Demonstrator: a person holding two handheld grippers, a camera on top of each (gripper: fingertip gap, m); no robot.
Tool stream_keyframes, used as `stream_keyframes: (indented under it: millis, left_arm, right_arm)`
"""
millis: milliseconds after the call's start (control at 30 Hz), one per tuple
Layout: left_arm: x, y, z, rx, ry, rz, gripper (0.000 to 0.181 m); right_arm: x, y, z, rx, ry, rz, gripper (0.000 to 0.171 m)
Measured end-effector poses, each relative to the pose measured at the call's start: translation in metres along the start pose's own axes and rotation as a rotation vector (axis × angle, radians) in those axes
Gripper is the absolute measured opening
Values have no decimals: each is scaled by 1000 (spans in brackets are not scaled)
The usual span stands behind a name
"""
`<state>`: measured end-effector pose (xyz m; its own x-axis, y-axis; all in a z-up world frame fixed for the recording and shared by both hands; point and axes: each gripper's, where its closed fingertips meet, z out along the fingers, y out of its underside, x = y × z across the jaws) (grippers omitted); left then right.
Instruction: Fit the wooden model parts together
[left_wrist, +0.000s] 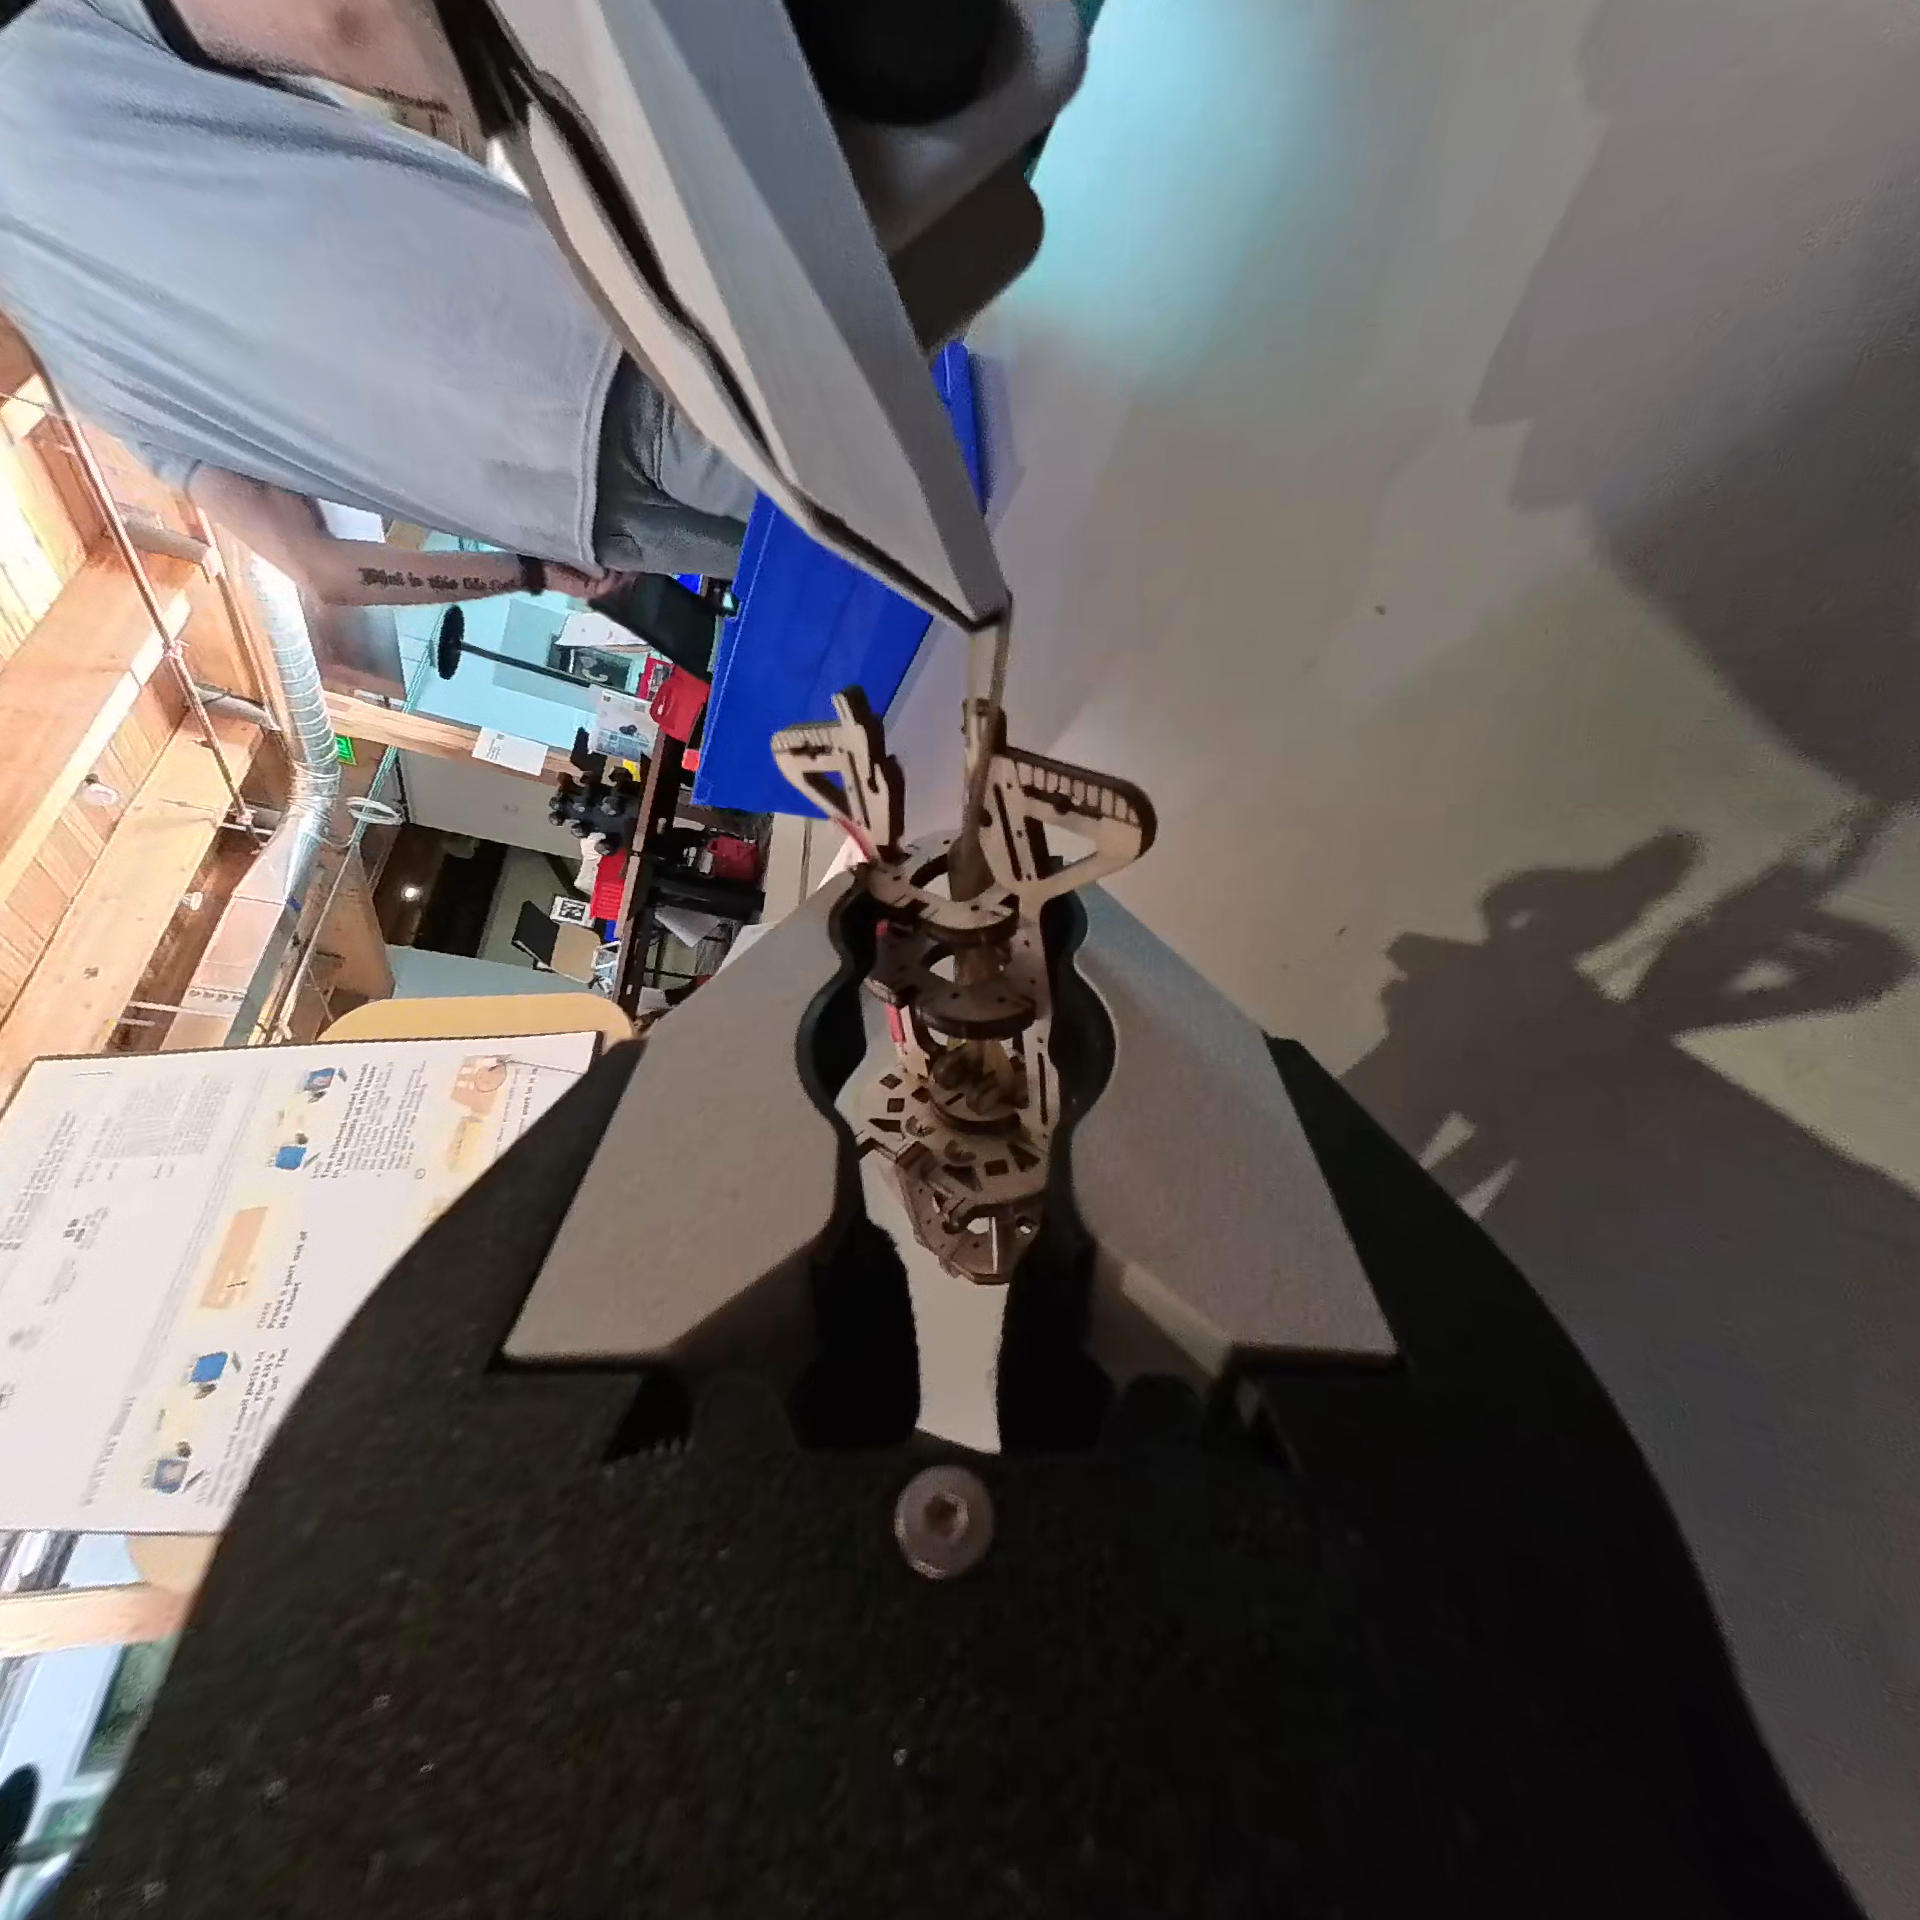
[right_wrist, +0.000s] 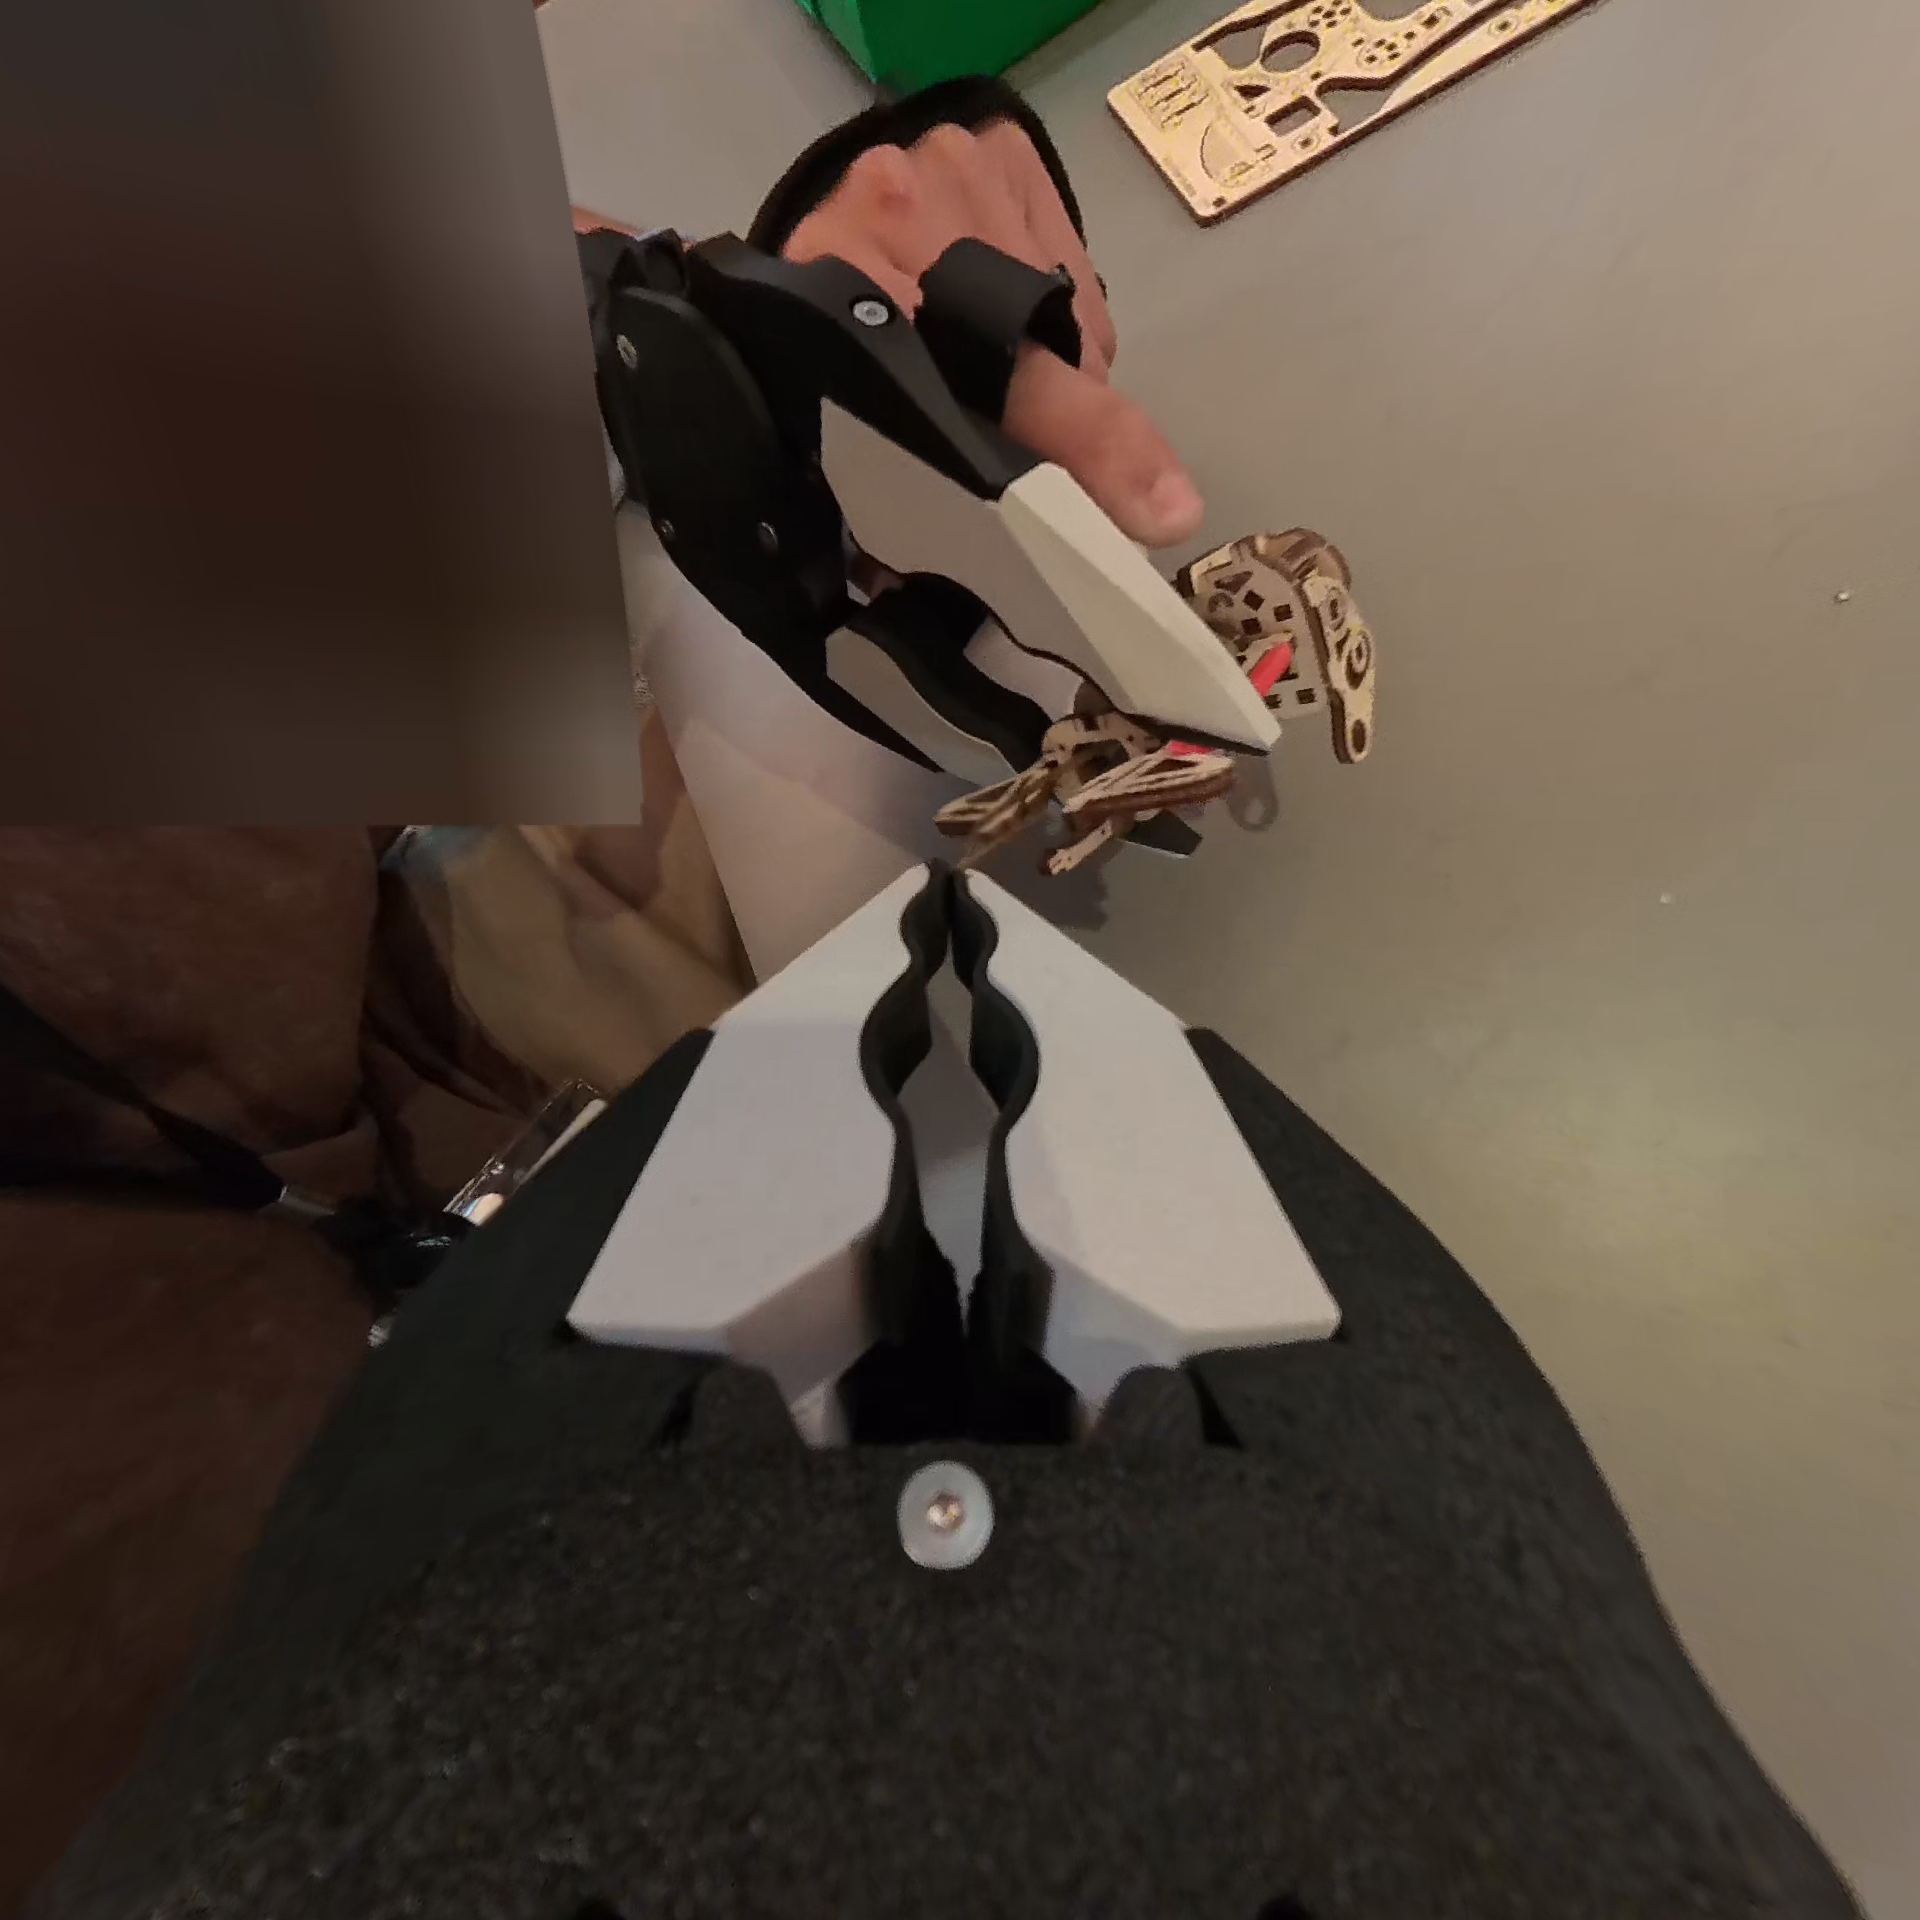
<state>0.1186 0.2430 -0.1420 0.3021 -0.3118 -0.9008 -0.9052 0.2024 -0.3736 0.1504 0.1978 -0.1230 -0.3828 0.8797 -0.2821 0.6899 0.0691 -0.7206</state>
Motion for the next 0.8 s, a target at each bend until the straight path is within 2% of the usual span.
stream_keyframes:
  millis: [300,500,600,733,800]
  left_arm:
    - [-3,-5,-2,19,-18,-9,29]
    - [-12,-11,-5,84,-10,-170,29]
    - [-17,-14,-7,113,0,-261,29]
    - [-17,-12,-5,116,14,-326,29]
    - [-14,-10,-4,113,34,-349,29]
  right_arm:
    - [-4,-2,-1,6,-20,1,0]
    - [-6,-11,-2,77,-59,64,0]
    - [-4,-17,2,162,-83,155,0]
    - [-1,-22,8,338,-174,386,0]
    - [-1,-21,9,391,-188,414,0]
